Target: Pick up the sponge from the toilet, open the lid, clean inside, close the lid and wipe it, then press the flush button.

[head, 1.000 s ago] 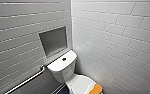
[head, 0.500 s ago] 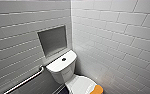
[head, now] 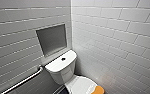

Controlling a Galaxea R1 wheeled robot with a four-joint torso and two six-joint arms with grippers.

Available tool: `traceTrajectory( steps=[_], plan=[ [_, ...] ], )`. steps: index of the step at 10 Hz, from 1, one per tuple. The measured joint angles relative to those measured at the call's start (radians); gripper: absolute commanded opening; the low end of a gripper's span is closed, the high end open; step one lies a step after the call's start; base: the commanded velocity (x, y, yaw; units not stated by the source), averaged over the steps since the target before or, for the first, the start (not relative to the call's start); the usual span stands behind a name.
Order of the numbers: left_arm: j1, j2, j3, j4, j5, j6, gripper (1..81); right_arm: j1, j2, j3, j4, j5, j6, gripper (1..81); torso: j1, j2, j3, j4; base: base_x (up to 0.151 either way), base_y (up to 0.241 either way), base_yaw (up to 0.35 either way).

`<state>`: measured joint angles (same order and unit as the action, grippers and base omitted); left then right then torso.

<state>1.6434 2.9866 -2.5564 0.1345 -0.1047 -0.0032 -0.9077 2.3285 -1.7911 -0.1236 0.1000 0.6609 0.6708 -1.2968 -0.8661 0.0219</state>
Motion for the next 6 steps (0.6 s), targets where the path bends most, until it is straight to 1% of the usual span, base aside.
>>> traceTrajectory(
  steps=[3,4,6],
  plan=[
    [0.002,0.003,0.0,0.0,-0.001,-0.001,81.1,0.03,0.046,-0.034,0.004,0.0,0.02,81.1,0.069,-0.109,-0.007,0.0,0.0,0.0,0.0],
    [0.003,0.003,0.0,0.0,-0.001,-0.001,81.1,0.033,0.058,-0.053,0.004,-0.001,0.029,81.1,0.087,-0.138,-0.026,0.0,0.0,0.0,0.0],
    [0.013,0.006,0.0,0.0,0.0,-0.001,81.1,0.063,0.096,-0.079,0.004,-0.006,0.039,81.1,0.127,-0.202,-0.083,0.0,0.0,0.0,0.0]
  ],
)
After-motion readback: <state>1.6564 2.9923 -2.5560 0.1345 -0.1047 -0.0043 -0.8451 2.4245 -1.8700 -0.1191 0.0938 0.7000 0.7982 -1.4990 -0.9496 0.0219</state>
